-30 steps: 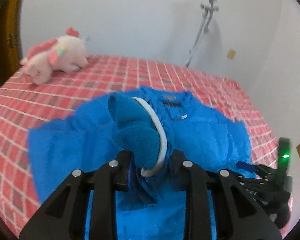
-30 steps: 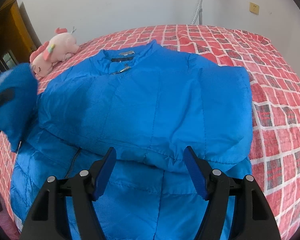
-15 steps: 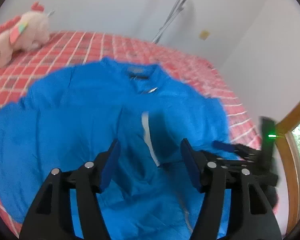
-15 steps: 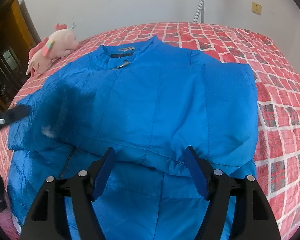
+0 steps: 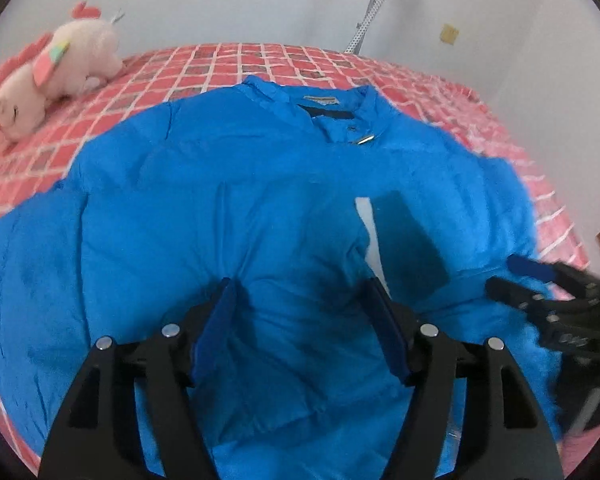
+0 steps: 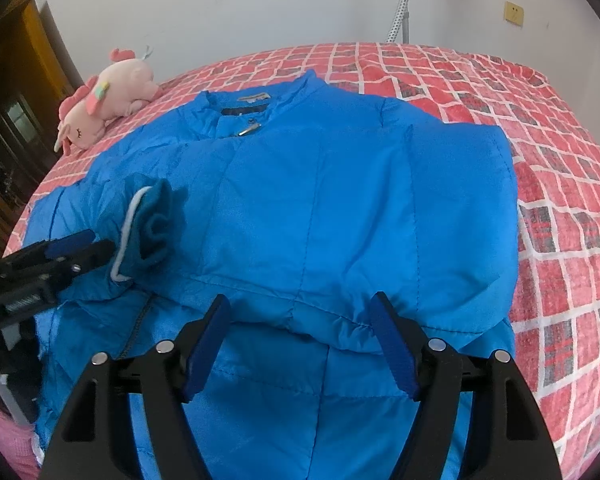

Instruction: Fold large clothes

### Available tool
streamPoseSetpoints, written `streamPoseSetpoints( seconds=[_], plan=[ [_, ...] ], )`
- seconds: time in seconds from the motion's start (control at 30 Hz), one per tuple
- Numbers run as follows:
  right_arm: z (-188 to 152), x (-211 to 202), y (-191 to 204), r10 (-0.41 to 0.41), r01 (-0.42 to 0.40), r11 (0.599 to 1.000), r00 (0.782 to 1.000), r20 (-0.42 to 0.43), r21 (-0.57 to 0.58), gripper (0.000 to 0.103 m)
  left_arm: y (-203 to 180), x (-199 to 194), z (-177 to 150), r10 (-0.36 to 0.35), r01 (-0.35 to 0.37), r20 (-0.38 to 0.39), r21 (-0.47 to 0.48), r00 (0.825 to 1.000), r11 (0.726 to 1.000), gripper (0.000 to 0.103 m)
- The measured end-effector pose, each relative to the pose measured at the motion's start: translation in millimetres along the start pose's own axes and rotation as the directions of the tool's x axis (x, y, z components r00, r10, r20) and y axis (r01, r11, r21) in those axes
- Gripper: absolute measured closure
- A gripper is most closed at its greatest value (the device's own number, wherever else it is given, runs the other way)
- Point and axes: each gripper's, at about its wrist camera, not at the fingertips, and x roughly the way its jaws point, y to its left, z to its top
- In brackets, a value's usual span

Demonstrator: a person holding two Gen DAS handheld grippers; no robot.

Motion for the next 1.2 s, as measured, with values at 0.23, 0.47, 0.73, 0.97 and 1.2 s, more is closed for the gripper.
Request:
streamPoseSetpoints(
  seconds=[0.23,0.47,0.73,0.97,1.2],
  plan=[
    [12,-15,12,0.206,-0.205,0.978,0.978,-0.019,0.036,0.026,35,-71,1,0.101,-0.093,0.117,-0.072,0.988,0.993,0.039],
    [38,10,58,0.229,-0.232,0.973,0.968,-0.108,-0.018,0.026,75,-68,6,0.242,-0.23,0.067,-0.152,0.968,0.961,0.038],
    [54,55,110,0.227,-0.24,0.97,0.955,-0.19,-0.048,0.043,95,-68,6,0.241,-0.219,0.089,-0.206,0.967,0.954,0.038],
    [53,35,95,0.279,-0.284,0.958,0.952,-0.124,-0.027,0.086,89,-85,5,0.213,-0.176,0.166,-0.212,0.963,0.961,0.038],
    [50,-12,14,0.126,-0.128,0.989,0.991,0.035,0.07,0.087,67,-92,5,0.163,-0.13,0.232,-0.152,0.959,0.98,0.038]
  ],
)
